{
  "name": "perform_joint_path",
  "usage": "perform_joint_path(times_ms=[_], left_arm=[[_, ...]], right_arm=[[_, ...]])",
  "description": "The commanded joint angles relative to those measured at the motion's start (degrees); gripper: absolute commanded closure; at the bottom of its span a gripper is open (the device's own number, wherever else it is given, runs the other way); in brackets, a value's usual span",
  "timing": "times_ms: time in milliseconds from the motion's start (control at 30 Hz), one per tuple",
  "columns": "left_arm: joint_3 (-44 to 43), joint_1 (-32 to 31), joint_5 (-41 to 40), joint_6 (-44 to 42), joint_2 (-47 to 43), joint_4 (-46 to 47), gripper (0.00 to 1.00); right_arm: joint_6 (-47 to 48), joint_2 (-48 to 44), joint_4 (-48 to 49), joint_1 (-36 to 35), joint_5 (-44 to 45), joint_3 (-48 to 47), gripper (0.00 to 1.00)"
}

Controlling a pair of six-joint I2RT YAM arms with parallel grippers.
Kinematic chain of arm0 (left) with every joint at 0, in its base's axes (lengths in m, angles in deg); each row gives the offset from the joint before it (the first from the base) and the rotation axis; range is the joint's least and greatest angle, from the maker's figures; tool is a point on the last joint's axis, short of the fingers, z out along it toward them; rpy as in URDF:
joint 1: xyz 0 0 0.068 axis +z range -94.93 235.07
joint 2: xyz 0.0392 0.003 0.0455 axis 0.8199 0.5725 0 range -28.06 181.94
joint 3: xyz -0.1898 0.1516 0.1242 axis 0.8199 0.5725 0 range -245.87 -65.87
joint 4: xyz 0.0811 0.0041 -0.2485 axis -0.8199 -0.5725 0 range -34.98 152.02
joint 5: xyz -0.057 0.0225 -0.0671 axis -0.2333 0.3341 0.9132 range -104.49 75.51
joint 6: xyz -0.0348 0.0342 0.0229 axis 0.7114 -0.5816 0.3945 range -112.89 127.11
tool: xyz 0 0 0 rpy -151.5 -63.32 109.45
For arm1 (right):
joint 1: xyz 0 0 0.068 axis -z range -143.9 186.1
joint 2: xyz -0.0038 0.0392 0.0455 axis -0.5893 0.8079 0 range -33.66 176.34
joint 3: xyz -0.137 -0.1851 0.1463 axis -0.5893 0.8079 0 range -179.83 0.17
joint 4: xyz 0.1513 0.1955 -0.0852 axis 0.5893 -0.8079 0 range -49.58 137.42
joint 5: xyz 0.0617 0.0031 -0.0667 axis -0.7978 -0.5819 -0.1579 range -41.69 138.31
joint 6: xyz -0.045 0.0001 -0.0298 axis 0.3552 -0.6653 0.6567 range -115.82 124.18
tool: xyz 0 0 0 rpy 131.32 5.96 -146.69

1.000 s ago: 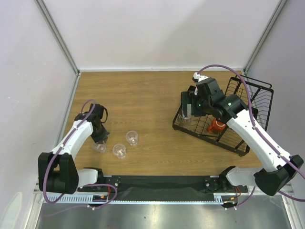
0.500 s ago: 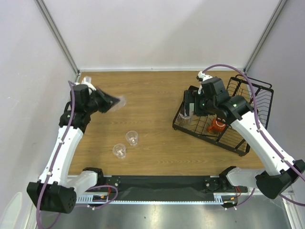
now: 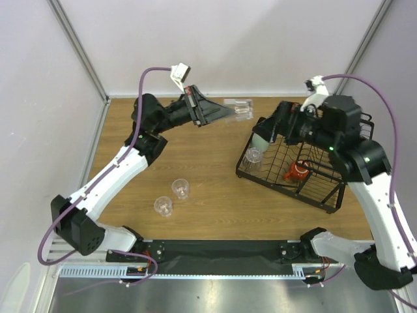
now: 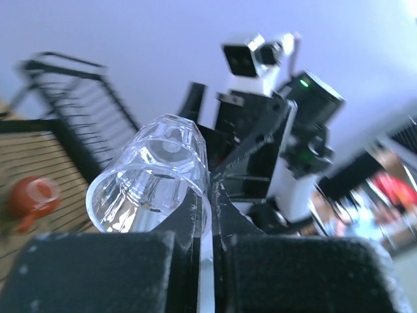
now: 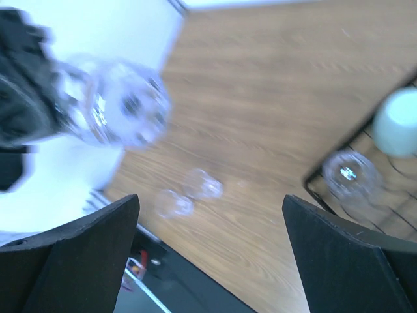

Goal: Load the cups into the dish rack

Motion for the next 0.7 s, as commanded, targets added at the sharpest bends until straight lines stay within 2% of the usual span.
perform_joint_path(times_ms=[0, 200, 367, 567, 667], left_arm=[[-5.8, -2.65, 5.55, 2.29, 1.95, 12.63, 1.0], [-5.54, -3.89, 7.5, 9.13, 4.68, 23.07, 1.0], [-5.54, -5.12, 8.64, 12.75, 6.18, 26.87, 1.0], [-5.98, -6.79, 8.91, 17.67, 7.58, 34.25, 1.0], [-5.89, -7.67, 9.34, 16.8, 7.06, 33.47, 1.0]], right_arm=[[-2.67, -4.86, 6.91, 2.85, -9.73, -1.57, 0.0], [-4.08, -8.22, 14.64, 4.44, -20.11, 1.67, 0.0], [-6.8, -9.63, 20.71, 4.53, -22.23, 4.58, 0.02], [-7.86, -9.19, 21.68, 4.53, -21.36, 4.4, 0.07], [-8.03, -8.57, 22.3, 4.62, -21.44, 3.88, 0.09]])
